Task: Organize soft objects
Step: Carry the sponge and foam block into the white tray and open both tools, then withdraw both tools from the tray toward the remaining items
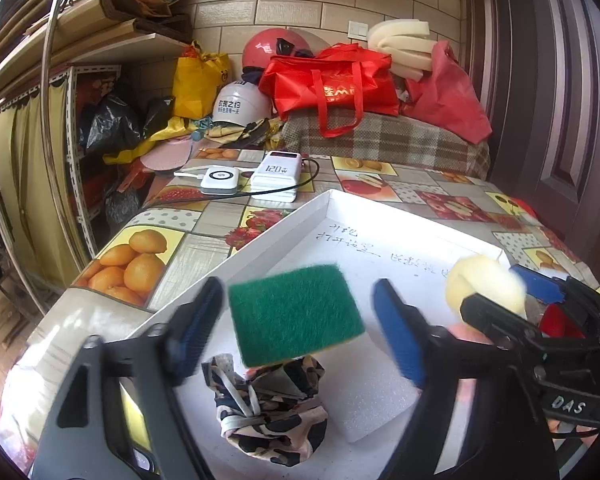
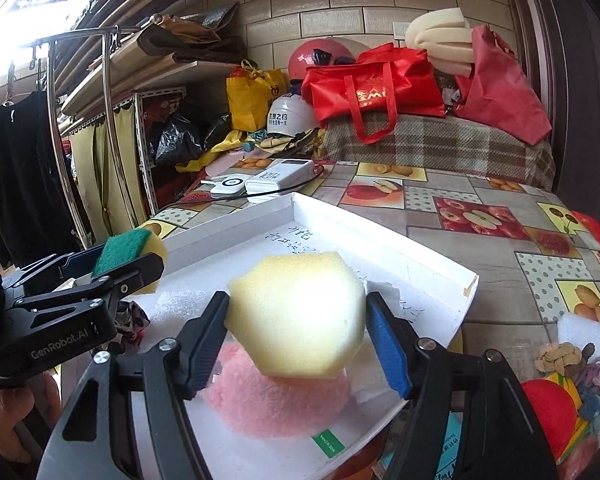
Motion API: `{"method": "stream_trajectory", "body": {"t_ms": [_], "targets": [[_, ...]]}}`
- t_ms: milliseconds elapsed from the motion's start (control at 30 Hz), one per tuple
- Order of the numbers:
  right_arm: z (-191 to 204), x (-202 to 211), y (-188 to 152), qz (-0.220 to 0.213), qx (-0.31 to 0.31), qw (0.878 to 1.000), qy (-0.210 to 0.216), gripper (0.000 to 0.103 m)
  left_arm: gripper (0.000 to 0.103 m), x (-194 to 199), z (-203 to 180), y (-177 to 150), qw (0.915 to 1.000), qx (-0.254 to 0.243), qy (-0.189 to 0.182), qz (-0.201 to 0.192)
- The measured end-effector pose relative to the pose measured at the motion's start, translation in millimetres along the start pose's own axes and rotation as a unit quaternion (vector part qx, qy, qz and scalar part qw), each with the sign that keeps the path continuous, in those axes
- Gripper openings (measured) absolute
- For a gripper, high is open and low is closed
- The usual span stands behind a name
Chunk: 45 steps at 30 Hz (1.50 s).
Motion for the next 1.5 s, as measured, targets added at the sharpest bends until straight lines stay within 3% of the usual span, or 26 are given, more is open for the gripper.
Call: {"method": "stream_trajectory", "body": {"t_ms": [533,767,1000,1267,1400,1500], "targets": [[9.2,8.6,4.3,-0.030,0.028,0.999,-0.009,0.087,0.088,10.2,13.1,3.3,0.9992,0.033,0.003,-0.024],[11.8,18.6,6.6,-0.058,0.034,0.998,-0.006,0.087,0.088,19.2,7.2,5.3,0.9987,0.018,0.011,-0.047],[18.7,35.2,5.2,-0.086,0.057,0.995,-0.007,0.087,0.088,39.2,-18.2,3.7,0.9943,-0.042,0.041,-0.089],[13.3,49.2,-2.8,-0.081,0.051,0.995,0.000,0.087,0.088,48.3,-25.6,-1.3,0.9950,-0.036,0.025,-0.089],[16.3,61.5,-10.1,-0.080,0.060,0.995,0.011,0.087,0.088,61.3,-29.9,-2.6,0.9925,-0.033,0.051,-0.106],[19.2,69.0,-15.9,-0.074,0.070,0.995,0.023,0.087,0.088,70.9,-37.6,-3.7,0.9929,-0.019,0.019,-0.116]]}}
Point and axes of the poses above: each gripper's, at about its wrist camera, not at the fingertips, and x roughly against the way its jaws point, z to its left, y to its top, the point moved 6 cm from there along -x, roughly the way its jaws point, and after that the axes turned 2 degrees about -z, right-handed, at the moved point
